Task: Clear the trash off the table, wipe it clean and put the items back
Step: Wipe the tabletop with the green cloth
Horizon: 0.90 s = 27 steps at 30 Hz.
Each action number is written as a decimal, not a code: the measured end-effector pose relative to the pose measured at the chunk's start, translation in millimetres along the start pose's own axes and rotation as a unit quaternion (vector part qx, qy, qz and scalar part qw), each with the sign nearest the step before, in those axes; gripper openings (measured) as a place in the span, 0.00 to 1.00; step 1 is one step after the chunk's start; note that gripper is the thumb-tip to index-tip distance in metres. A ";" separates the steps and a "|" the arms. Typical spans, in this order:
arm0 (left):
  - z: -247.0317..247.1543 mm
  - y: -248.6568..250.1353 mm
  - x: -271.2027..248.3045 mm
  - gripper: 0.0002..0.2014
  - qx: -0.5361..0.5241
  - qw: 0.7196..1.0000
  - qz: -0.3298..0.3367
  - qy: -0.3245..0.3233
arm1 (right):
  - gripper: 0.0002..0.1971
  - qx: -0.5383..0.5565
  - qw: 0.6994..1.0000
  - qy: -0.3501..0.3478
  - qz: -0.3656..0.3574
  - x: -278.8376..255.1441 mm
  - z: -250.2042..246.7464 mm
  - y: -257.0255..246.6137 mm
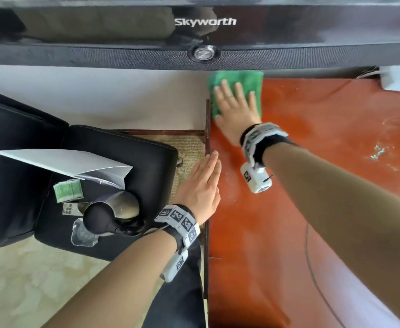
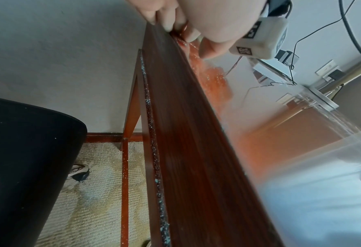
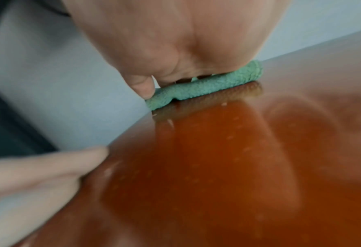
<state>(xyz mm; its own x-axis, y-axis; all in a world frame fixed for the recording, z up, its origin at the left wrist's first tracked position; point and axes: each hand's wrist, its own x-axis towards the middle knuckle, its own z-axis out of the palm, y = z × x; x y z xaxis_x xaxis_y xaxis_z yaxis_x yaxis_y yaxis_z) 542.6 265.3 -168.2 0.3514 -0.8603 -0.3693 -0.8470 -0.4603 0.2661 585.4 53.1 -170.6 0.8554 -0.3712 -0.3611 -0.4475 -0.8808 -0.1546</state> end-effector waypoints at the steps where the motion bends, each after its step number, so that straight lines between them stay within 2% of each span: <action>1: -0.1 1.2 0.7 0.31 -0.009 1.000 -0.003 0.003 | 0.35 -0.009 0.999 -0.014 -0.051 -3.8 2.6 -10.1; 3: -1.3 2.3 1.4 0.31 -0.019 1.000 -0.008 0.004 | 0.34 -0.012 0.995 -0.027 -0.092 -2.7 2.0 -3.6; 4: -2.4 2.8 1.3 0.32 -0.018 1.000 -0.009 0.002 | 0.35 -0.007 0.997 -0.019 -0.068 1.0 -1.1 10.4; 6: -3.6 3.5 0.2 0.32 -0.013 1.000 -0.012 -0.006 | 0.36 0.036 0.998 0.011 0.046 5.6 -7.7 50.4; 8: -3.8 4.7 -1.2 0.33 -0.009 1.000 -0.016 -0.011 | 0.36 0.078 0.985 0.031 0.148 0.9 -15.2 91.1; 11: -1.6 7.3 -1.3 0.33 -0.011 1.000 -0.026 -0.007 | 0.35 0.119 0.970 0.025 0.210 -1.2 -19.0 103.3; 13: -0.1 10.4 -0.1 0.33 -0.010 0.999 -0.032 -0.008 | 0.35 0.101 0.979 0.017 0.175 5.9 -19.6 72.2; 15: -1.2 12.1 1.3 0.33 -0.009 0.999 -0.038 -0.013 | 0.35 0.054 0.997 -0.019 0.056 9.3 -14.3 25.4; 17: -2.8 12.0 3.8 0.33 -0.004 0.999 -0.039 -0.016 | 0.33 0.011 0.997 -0.049 -0.055 3.1 -6.7 -12.1; 19: -5.2 10.1 4.7 0.33 0.011 0.999 -0.037 -0.018 | 0.32 0.010 0.995 -0.055 -0.085 -5.0 -0.3 -13.1; 21: -6.5 9.0 4.1 0.33 0.024 0.999 -0.038 -0.021 | 0.33 0.041 0.998 -0.022 -0.032 -9.4 -0.6 20.4; 23: -7.4 9.9 3.9 0.34 0.021 0.999 -0.042 -0.024 | 0.35 0.066 0.994 0.020 0.082 -18.7 -1.6 74.5; 25: -7.4 12.7 4.4 0.34 0.021 0.998 -0.046 -0.026 | 0.36 0.097 0.975 0.044 0.195 -34.1 -6.5 131.7; 27: -7.1 15.7 5.5 0.34 0.025 0.998 -0.049 -0.025 | 0.36 0.146 0.953 0.033 0.265 -46.9 -13.9 163.7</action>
<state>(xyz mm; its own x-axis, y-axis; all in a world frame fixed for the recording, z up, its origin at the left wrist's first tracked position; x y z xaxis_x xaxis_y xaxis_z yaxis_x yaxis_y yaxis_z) 534.1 251.8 -159.8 0.4132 -0.7994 -0.4362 -0.8292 -0.5283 0.1827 475.6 -77.8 -166.2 0.5004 -0.7671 -0.4014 -0.8657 -0.4499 -0.2194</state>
